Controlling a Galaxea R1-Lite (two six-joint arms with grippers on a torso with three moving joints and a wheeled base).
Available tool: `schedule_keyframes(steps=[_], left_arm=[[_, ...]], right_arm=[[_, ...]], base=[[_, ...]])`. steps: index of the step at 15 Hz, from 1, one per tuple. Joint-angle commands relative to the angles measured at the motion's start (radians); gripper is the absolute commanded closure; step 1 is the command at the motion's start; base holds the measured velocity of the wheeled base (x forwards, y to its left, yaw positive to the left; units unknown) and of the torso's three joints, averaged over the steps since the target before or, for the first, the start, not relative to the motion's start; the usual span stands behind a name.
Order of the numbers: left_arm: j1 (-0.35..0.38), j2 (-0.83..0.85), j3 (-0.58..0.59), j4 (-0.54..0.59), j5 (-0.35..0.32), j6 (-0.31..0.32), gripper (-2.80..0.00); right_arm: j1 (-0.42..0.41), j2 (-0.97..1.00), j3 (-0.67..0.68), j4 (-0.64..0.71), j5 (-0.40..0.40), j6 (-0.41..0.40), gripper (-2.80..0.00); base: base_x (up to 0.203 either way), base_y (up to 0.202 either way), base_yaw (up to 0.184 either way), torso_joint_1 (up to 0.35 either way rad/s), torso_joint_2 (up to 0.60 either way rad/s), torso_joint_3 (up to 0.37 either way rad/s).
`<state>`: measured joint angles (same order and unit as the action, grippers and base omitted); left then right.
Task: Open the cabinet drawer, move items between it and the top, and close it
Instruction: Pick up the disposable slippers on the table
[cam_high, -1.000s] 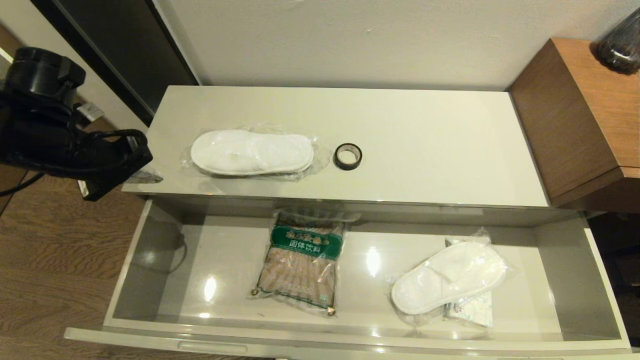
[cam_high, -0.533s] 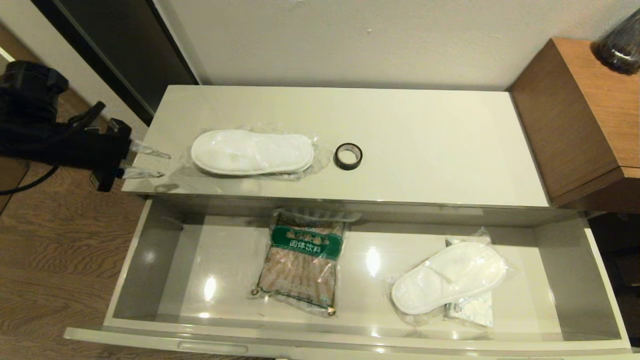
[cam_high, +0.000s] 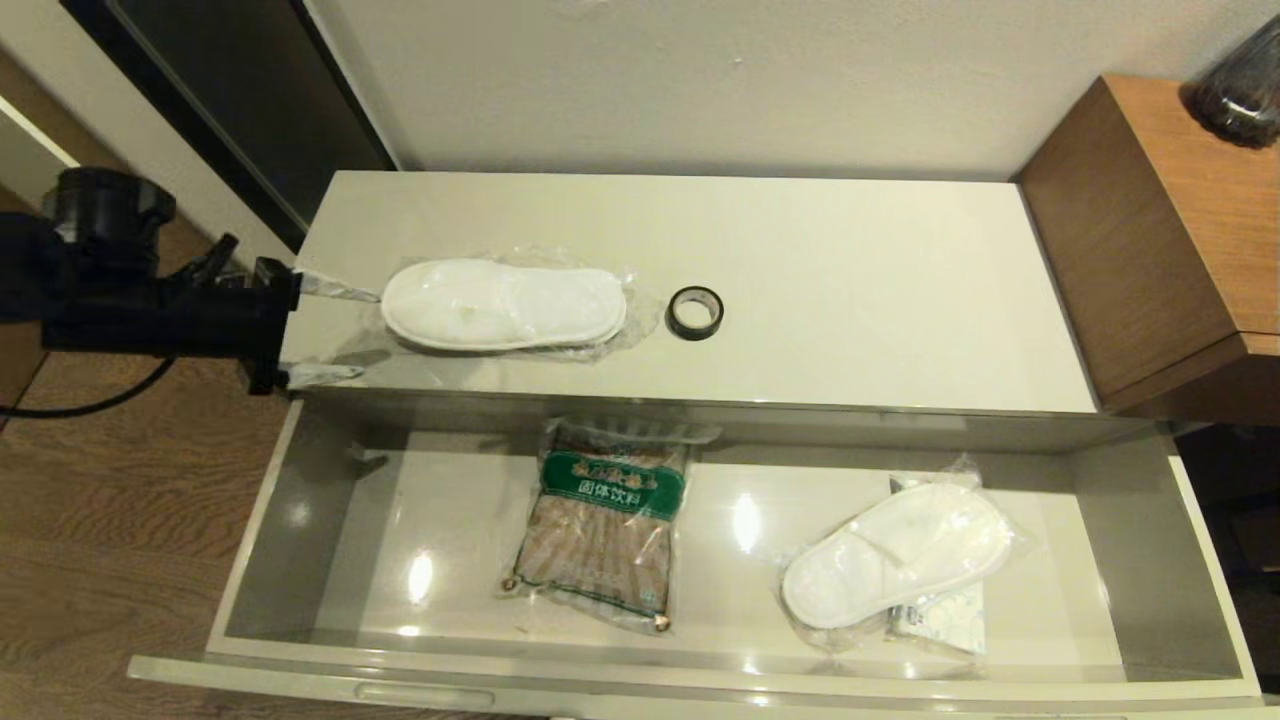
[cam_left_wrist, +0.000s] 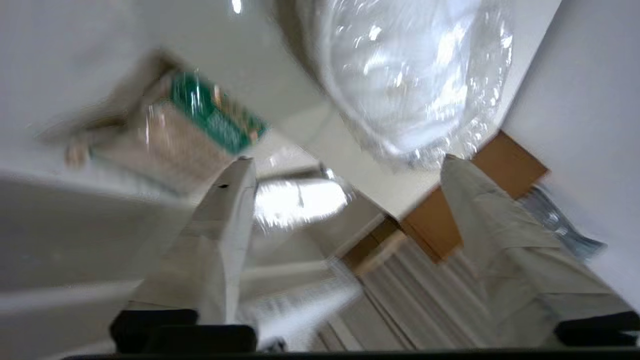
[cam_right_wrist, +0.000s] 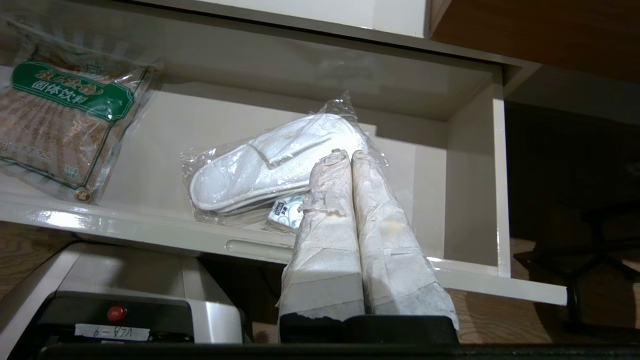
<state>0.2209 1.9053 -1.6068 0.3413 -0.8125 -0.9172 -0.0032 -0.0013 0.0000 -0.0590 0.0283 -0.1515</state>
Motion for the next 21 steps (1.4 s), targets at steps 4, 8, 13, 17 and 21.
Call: schedule_keyframes(steps=[4,8,13,17,21], left_arm=[[-0.044,-0.015,0.148,-0.259,0.062,-0.011,-2.8],[-0.074,-0.006,0.244,-0.475,0.121,-0.024,-2.8],[-0.097,0.025,0.267,-0.596,0.159,-0.045,-2.8],[-0.103,0.037,0.224,-0.598,0.159,-0.045,-2.8],[-0.11,0.051,0.185,-0.596,0.159,-0.046,-2.8]], right_arm=[[0.0,0.001,0.0,-0.001,0.001,0.0,0.0],[0.0,0.001,0.0,-0.001,0.001,-0.002,0.0],[0.0,0.001,0.0,-0.001,0.001,0.0,0.0],[0.0,0.001,0.0,-0.001,0.001,-0.001,0.0],[0.0,0.001,0.0,-0.001,0.001,0.0,0.0]], base=[[0.0,0.0,0.0,0.0,0.0,0.0],[0.0,0.0,0.0,0.0,0.0,0.0],[0.0,0.0,0.0,0.0,0.0,0.0],[0.0,0.0,0.0,0.0,0.0,0.0],[0.0,0.0,0.0,0.0,0.0,0.0]])
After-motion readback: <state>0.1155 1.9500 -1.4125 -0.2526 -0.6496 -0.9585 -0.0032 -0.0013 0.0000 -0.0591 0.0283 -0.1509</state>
